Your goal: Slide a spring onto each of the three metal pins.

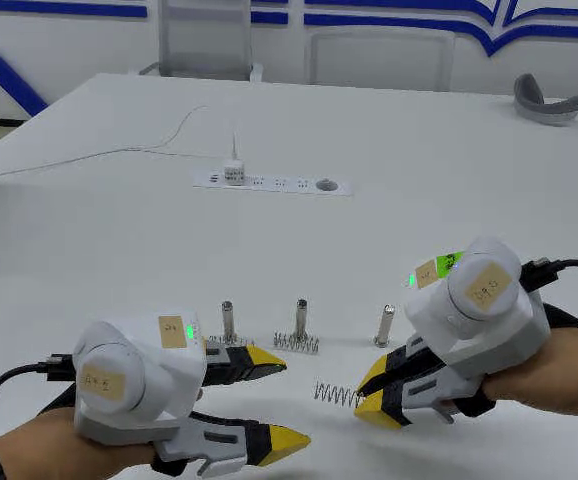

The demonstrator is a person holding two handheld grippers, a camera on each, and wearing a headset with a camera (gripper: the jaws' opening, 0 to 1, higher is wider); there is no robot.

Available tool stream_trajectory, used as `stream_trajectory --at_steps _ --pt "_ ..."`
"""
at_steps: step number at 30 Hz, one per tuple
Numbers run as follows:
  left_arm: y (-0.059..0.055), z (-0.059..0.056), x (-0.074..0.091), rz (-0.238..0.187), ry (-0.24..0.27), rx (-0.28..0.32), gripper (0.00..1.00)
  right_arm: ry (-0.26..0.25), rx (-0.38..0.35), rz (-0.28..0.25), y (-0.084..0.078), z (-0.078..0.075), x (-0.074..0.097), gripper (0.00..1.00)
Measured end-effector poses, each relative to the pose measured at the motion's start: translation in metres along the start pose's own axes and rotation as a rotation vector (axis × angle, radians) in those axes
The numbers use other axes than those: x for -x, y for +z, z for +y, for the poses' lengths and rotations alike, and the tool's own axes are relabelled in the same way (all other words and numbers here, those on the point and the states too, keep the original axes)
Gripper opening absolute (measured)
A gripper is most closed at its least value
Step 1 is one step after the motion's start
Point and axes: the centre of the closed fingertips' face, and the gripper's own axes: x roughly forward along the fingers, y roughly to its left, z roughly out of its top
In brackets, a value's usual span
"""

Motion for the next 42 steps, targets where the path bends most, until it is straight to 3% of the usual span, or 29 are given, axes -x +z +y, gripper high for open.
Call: stream_trajectory --at_steps 14,21,34,42 --pt "0.009 -0.011 -0.004 -0.020 -0.038 -0.054 0.29 0.043 0.089 0.011 0.012 0.015 -0.001 0.12" --pt "0.013 -0.014 -0.005 -0.037 -0.045 -0.093 0.16 0.050 0.117 0.020 0.012 0.018 -0.001 0.12" --pt "0.011 -0.016 -0.005 -0.022 -0.048 -0.122 0.13 0.055 0.140 0.016 0.021 0.022 0.009 0.12" --pt "0.011 -0.017 -0.005 -0.018 -0.047 -0.126 0.12 0.059 0.135 -0.033 0.036 0.025 0.015 0.12"
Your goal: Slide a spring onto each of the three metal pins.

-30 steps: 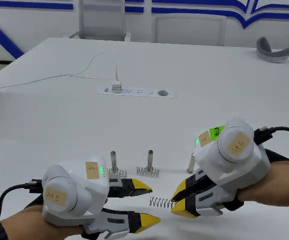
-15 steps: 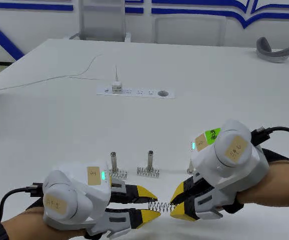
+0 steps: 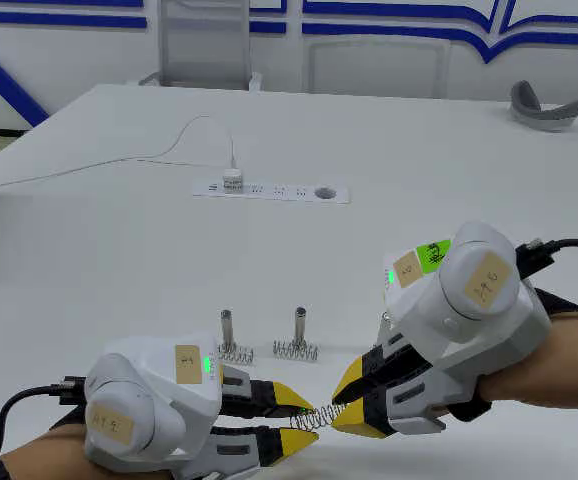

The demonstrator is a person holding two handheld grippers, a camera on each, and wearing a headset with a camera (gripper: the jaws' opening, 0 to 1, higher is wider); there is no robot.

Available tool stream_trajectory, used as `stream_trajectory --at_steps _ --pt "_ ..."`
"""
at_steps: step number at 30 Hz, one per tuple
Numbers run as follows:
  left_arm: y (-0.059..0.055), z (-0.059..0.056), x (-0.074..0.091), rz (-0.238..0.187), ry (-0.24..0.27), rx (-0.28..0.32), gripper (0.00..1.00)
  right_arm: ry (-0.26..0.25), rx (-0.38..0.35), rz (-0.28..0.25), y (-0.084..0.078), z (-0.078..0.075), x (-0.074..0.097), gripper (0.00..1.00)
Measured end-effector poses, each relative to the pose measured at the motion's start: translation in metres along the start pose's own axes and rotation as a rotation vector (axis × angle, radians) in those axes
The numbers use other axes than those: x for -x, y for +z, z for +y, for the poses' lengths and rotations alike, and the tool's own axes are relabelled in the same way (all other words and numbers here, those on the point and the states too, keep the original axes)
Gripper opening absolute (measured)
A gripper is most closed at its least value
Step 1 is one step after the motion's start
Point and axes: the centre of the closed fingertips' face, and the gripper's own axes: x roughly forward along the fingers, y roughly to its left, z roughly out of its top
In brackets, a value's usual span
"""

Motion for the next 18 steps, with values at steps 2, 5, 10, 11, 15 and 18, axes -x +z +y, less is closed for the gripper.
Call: stream_trajectory --at_steps 2,5,10,11,15,18 --pt "0.000 0.000 0.000 0.000 0.000 0.001 0.12 -0.001 -0.001 -0.010 0.003 0.000 0.001 0.12" --pt "0.000 -0.001 0.000 -0.002 -0.003 0.002 0.11 -0.003 -0.002 -0.032 0.010 0.001 0.002 0.12" --pt "0.002 -0.001 -0.001 -0.008 -0.002 0.010 0.11 -0.009 0.008 -0.058 0.020 0.002 0.003 0.12" --pt "0.002 -0.001 -0.001 -0.010 -0.002 0.013 0.11 -0.011 0.009 -0.064 0.022 0.002 0.002 0.12" --pt "0.003 0.000 0.000 -0.015 0.000 0.021 0.11 -0.016 0.015 -0.080 0.028 0.002 0.001 0.12" --pt "0.004 0.001 0.000 -0.023 0.004 0.035 0.11 -0.023 0.015 -0.096 0.032 0.001 0.000 0.12"
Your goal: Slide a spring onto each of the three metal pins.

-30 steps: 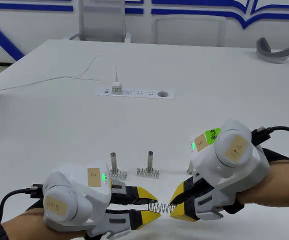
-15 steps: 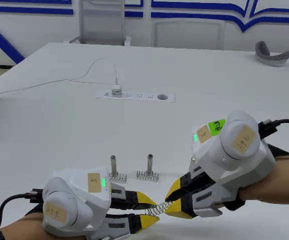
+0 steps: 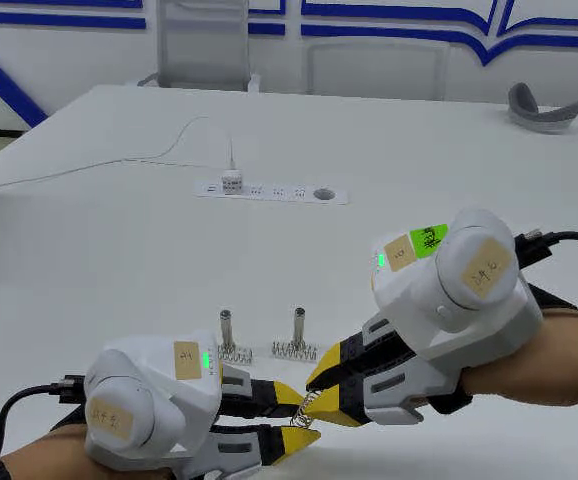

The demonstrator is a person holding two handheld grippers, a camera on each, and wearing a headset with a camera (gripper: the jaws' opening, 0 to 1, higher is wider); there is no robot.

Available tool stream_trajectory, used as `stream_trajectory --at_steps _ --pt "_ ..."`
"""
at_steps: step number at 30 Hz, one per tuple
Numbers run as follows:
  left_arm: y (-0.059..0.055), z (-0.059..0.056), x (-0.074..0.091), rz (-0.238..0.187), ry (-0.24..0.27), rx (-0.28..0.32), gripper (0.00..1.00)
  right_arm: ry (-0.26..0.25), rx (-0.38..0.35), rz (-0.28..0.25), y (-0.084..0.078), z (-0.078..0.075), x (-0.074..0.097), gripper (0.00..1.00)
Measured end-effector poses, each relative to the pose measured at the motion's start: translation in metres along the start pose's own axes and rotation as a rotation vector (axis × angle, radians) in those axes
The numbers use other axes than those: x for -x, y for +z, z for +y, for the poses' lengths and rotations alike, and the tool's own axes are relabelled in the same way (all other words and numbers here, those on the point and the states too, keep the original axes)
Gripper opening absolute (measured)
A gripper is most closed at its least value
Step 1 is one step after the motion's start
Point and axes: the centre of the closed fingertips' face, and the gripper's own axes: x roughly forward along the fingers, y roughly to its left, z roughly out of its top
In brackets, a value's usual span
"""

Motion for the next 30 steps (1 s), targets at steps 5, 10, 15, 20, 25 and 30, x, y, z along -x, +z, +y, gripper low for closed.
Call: stream_trajectory --at_steps 5,10,15,20,25,30 --pt "0.0021 0.0024 0.0002 -0.015 0.006 0.022 0.11 -0.008 -0.003 -0.029 0.0069 -0.0009 -0.0023 0.12" --pt "0.0024 0.0041 0.0006 -0.024 0.011 0.037 0.11 -0.010 -0.007 -0.045 0.0087 -0.0005 -0.0044 0.12" --pt "0.0040 0.0059 0.0010 -0.039 0.015 0.059 0.11 -0.025 -0.010 -0.050 0.0078 -0.0031 -0.0041 0.12" --pt "0.0059 0.0077 0.0007 -0.047 0.019 0.067 0.11 -0.035 -0.019 -0.057 0.0075 -0.0052 -0.0028 0.12" --pt "0.0066 0.0086 0.0004 -0.058 0.021 0.090 0.11 -0.041 -0.023 -0.061 0.0074 -0.0062 -0.0028 0.12" --pt "0.0070 0.0095 0.0009 -0.061 0.023 0.094 0.11 -0.045 -0.037 -0.065 0.0082 -0.0074 -0.0024 0.12"
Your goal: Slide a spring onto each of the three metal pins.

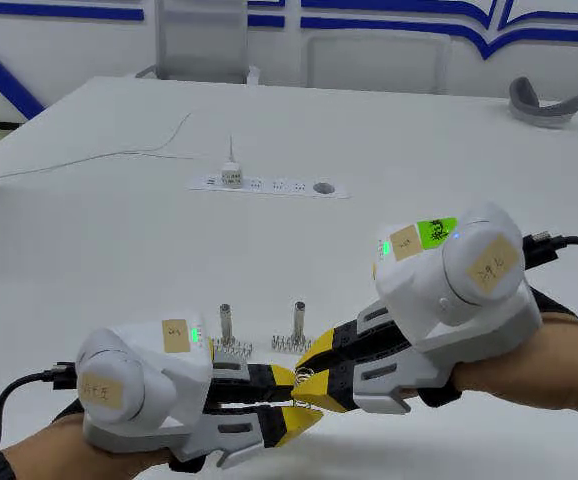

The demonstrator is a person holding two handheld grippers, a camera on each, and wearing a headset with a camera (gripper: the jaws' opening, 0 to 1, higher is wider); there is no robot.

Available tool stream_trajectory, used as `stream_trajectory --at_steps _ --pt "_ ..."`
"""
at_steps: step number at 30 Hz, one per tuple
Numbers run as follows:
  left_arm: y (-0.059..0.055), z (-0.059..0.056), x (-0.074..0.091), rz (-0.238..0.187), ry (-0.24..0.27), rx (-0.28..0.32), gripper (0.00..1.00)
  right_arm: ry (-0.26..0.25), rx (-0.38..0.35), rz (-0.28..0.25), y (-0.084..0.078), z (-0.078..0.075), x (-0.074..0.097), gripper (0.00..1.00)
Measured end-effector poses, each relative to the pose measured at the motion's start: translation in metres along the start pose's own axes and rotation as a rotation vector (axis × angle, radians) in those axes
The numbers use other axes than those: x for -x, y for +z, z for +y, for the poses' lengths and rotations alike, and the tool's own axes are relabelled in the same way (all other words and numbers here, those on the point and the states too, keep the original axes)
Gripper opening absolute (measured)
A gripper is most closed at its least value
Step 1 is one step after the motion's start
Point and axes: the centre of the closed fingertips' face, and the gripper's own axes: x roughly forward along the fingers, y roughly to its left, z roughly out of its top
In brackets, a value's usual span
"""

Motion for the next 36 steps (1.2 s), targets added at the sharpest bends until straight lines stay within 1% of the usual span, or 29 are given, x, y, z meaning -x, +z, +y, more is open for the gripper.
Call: stream_trajectory --at_steps 7,15,19,26,36 --pt "0.000 0.002 0.002 0.001 0.011 -0.005 0.12 -0.012 -0.006 0.004 0.000 -0.004 0.002 0.12" --pt "0.000 0.007 0.007 0.003 0.025 0.019 0.22 -0.029 -0.017 0.002 -0.001 -0.008 0.008 0.12" --pt "0.000 0.011 0.013 0.001 0.038 0.034 0.26 -0.042 -0.024 0.001 -0.002 -0.012 0.013 0.12" --pt "-0.003 0.017 0.023 0.004 0.063 0.056 0.31 -0.061 -0.035 0.005 -0.004 -0.017 0.018 0.12" --pt "-0.007 0.027 0.038 -0.004 0.114 0.087 0.37 -0.082 -0.047 0.001 -0.004 -0.022 0.026 0.12"
